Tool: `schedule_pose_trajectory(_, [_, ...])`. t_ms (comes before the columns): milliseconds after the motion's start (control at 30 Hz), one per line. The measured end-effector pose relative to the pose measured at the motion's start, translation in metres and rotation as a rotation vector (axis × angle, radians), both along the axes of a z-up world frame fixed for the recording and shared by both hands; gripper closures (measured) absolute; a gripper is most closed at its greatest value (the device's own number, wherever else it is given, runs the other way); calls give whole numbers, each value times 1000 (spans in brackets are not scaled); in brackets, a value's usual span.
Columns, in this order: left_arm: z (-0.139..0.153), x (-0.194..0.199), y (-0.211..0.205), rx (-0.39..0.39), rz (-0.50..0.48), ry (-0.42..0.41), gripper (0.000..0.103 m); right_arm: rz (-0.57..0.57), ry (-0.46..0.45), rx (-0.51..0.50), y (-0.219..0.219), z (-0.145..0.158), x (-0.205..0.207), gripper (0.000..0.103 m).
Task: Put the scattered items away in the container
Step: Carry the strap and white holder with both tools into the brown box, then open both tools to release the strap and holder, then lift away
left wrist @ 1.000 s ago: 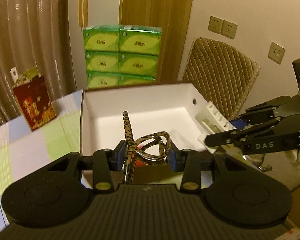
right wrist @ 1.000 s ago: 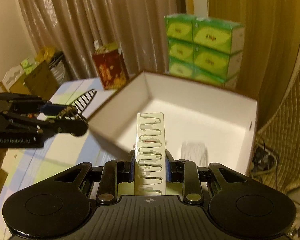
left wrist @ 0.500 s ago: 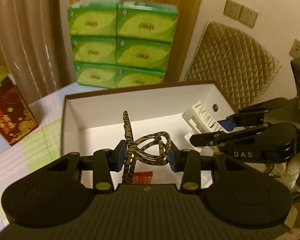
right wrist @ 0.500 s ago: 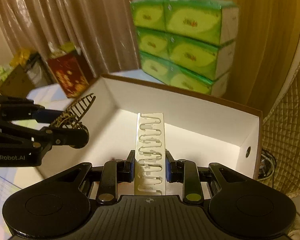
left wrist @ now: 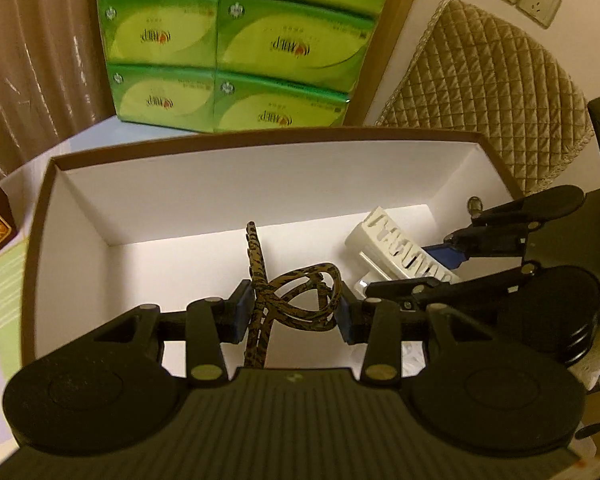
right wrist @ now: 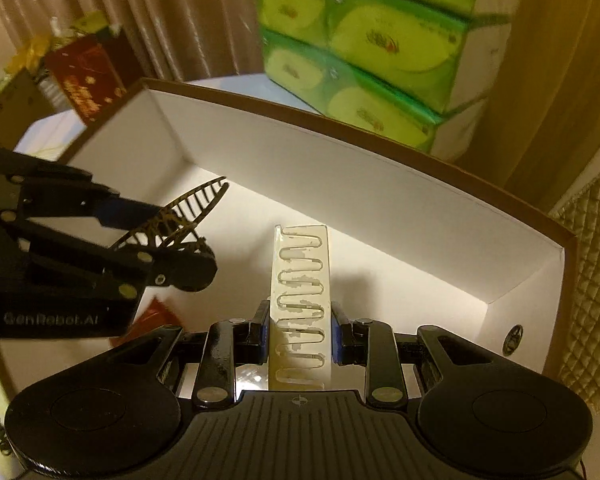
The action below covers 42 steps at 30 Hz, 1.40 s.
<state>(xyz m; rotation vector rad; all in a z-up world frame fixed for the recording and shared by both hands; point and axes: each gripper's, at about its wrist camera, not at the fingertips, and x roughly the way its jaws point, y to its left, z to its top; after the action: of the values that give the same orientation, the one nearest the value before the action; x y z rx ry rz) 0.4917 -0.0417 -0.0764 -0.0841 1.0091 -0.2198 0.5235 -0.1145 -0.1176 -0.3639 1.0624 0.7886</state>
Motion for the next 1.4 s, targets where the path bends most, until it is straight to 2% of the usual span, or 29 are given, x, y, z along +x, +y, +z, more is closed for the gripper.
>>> schedule_pose_trajectory(533, [-26, 27, 6, 25, 35, 53, 66, -103, 44, -41, 4, -27, 26, 78])
schedule_pose_trajectory(633, [-27, 29, 8, 4, 44, 66, 67, -122, 57, -42, 2, -28, 28, 77])
schedule_pose_trajectory(667, [-26, 28, 9, 0, 49, 62, 66, -118, 65, -40, 2, -27, 28, 72])
schedule_pose_trajectory(700, [-25, 28, 9, -1, 52, 60, 63, -112, 67, -39, 2, -27, 28, 57])
schedule_pose_trajectory(767, [-25, 29, 10, -4, 49, 66, 57, -96, 42, -41, 2, -24, 24, 40])
schedule_pose_trajectory(1033, [-23, 21, 13, 8, 41, 82, 55, -75, -19, -73, -4, -15, 7, 33])
schedule_pose_trajectory(1233, [-16, 7, 13, 10, 31, 86, 55, -84, -11, -52, -13, -5, -5, 24])
schedule_pose_trajectory(1300, [-13, 2, 11, 18, 22, 87, 54, -90, -16, -55, -15, -2, -9, 17])
schedule_pose_trajectory(1400, [-8, -6, 10, 33, 19, 89, 49, -92, -20, -49, -20, 4, -16, 15])
